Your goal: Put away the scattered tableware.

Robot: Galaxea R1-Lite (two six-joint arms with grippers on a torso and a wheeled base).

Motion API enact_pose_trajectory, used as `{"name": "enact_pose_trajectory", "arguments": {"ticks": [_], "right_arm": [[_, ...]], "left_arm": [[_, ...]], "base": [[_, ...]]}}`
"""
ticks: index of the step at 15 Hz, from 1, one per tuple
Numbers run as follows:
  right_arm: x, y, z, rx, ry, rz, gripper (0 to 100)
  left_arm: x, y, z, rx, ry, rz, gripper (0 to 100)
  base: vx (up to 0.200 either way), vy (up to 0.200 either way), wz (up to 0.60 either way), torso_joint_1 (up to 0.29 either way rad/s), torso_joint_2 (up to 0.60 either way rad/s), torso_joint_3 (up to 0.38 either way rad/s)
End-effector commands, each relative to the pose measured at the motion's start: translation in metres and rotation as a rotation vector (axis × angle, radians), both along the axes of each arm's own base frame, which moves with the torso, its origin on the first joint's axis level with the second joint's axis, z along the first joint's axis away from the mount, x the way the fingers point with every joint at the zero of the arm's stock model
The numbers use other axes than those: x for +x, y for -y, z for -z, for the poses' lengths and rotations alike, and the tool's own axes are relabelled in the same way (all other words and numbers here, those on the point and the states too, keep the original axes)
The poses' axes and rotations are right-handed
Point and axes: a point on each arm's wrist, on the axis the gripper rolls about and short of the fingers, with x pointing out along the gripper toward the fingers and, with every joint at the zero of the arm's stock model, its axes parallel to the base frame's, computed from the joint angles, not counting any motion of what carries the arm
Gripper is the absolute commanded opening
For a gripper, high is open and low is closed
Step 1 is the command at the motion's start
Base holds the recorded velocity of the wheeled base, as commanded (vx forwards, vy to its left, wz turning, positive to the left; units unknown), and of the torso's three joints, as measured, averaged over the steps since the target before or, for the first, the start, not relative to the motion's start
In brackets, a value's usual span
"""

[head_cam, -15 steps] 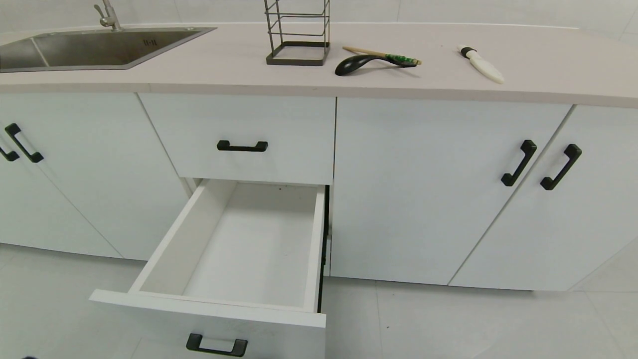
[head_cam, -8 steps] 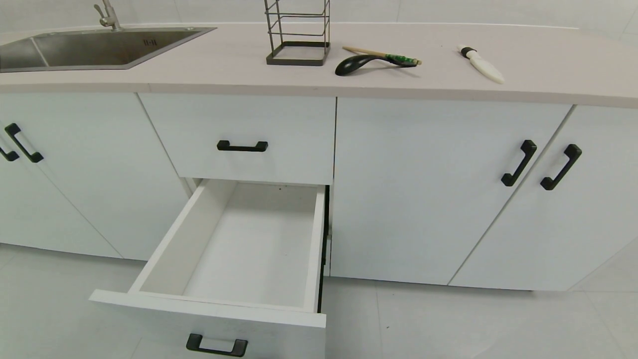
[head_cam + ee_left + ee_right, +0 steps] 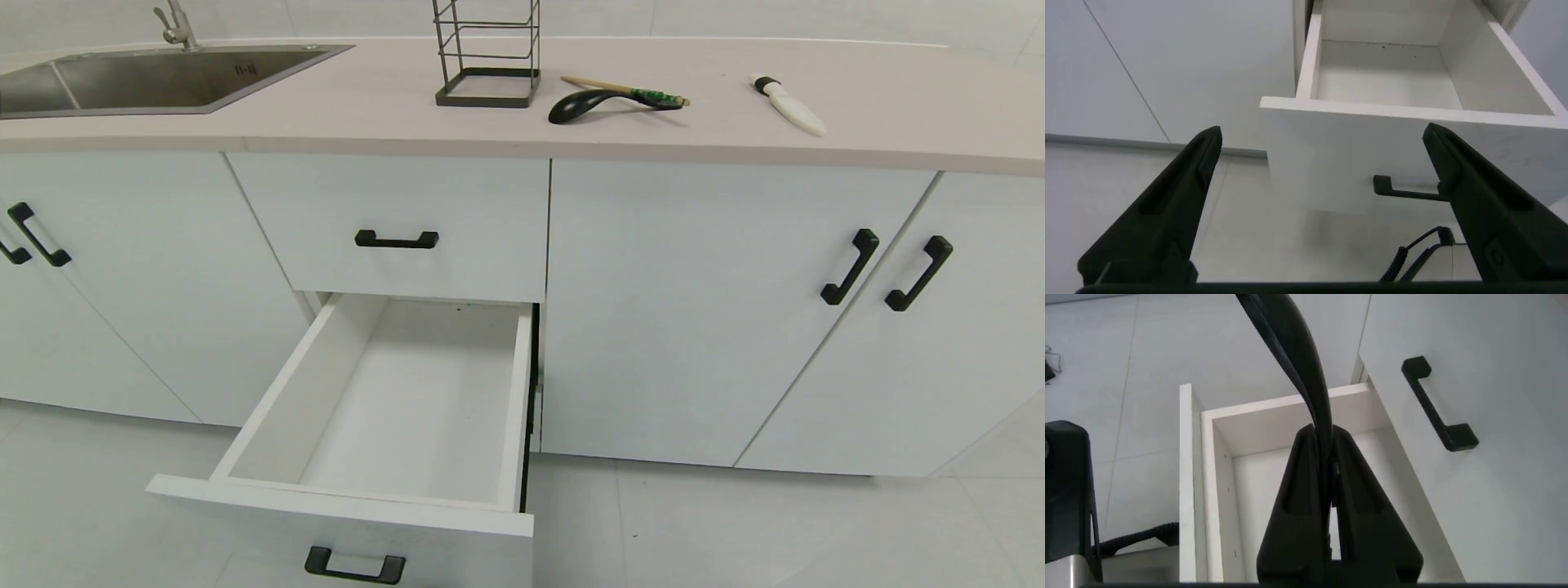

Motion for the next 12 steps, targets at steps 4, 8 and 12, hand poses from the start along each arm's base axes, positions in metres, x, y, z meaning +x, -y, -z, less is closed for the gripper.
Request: {"name": "enact_pose_trajectory", "arguments": {"ticks": [4,8,12], "right_arm": [[0.0001,0.0,-0.0001,0.001,0.0,0.0,0],[0.0002,0.0,-0.0001,0.002,-0.002,0.0,0],[0.0002,0.0,-0.0001,0.002,-0.002,0.0,0]], "left_arm": [[0.0,0.0001,0.0002,0.0,0.0,0.001,100],[0.0,0.0001,0.0002,-0.009,0.0,0.001,100],[0.0,0.0001,0.0003,-0.011,-0.001,0.001,100]], "base": [[0.0,0.0,0.3,0.002,0.0,-0.004],[0.0,0.0,0.0,0.0,0.0,0.0],[0.15,0.0,0.0,0.002,0.0,0.004]]}}
